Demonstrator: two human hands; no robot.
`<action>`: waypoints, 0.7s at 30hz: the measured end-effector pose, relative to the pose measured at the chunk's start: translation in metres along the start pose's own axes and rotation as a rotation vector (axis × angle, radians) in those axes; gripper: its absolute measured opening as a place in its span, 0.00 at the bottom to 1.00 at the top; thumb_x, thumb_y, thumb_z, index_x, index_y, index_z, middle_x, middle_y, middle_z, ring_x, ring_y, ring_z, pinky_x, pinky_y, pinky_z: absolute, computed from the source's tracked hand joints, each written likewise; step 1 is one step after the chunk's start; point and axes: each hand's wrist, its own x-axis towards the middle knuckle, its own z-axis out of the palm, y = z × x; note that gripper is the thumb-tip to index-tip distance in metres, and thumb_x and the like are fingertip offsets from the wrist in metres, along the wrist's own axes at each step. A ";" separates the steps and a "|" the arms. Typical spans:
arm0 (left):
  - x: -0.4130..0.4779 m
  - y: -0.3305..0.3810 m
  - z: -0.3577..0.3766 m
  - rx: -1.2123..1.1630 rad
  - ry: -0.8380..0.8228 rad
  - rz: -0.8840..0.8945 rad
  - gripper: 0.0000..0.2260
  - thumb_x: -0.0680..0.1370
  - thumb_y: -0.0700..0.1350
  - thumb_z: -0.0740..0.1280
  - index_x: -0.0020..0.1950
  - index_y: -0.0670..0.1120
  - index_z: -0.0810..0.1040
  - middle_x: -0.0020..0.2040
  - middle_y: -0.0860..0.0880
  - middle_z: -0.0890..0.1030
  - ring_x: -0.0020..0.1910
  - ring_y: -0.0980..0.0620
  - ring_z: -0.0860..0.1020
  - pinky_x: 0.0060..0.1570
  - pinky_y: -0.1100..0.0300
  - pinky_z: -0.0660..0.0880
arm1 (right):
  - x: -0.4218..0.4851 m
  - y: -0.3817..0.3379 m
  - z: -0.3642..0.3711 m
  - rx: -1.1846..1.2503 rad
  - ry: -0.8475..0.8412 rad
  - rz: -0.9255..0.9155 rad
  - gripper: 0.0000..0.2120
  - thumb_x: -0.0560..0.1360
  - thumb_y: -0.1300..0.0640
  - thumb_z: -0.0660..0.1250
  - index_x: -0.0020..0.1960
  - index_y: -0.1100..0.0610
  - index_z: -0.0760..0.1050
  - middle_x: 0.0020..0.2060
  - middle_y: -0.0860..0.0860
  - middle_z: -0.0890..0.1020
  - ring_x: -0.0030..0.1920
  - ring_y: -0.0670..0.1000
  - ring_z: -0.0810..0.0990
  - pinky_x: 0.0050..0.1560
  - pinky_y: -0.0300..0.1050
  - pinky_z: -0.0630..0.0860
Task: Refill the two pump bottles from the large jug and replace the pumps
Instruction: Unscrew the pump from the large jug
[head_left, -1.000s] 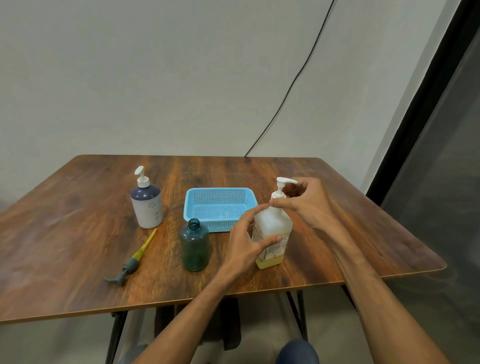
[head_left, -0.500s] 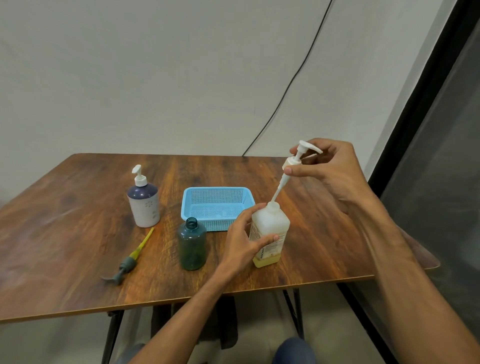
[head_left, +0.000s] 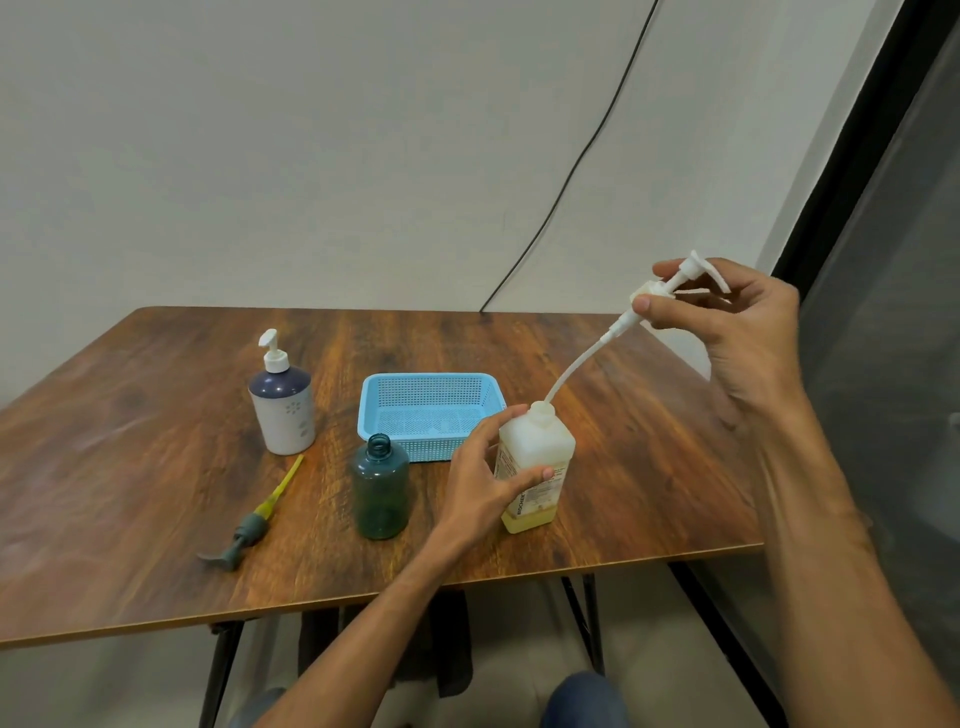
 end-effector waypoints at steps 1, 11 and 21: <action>0.000 0.000 0.000 0.001 -0.003 -0.001 0.30 0.68 0.49 0.80 0.66 0.63 0.72 0.60 0.72 0.72 0.64 0.60 0.73 0.58 0.59 0.78 | 0.000 0.003 -0.003 0.031 0.022 0.003 0.17 0.65 0.65 0.81 0.52 0.64 0.83 0.48 0.57 0.86 0.49 0.56 0.86 0.49 0.46 0.82; 0.000 -0.003 0.000 -0.002 0.000 0.000 0.30 0.68 0.48 0.80 0.64 0.67 0.71 0.59 0.75 0.72 0.63 0.64 0.73 0.55 0.63 0.77 | -0.028 0.076 0.002 0.008 0.173 0.045 0.10 0.67 0.67 0.79 0.44 0.55 0.83 0.41 0.49 0.85 0.44 0.52 0.85 0.44 0.47 0.82; 0.002 -0.004 -0.001 0.002 -0.012 0.009 0.32 0.68 0.51 0.80 0.68 0.60 0.72 0.66 0.66 0.73 0.65 0.58 0.73 0.62 0.50 0.78 | -0.090 0.194 0.022 -0.525 0.071 0.124 0.12 0.68 0.63 0.79 0.47 0.50 0.82 0.46 0.41 0.79 0.46 0.43 0.79 0.44 0.44 0.82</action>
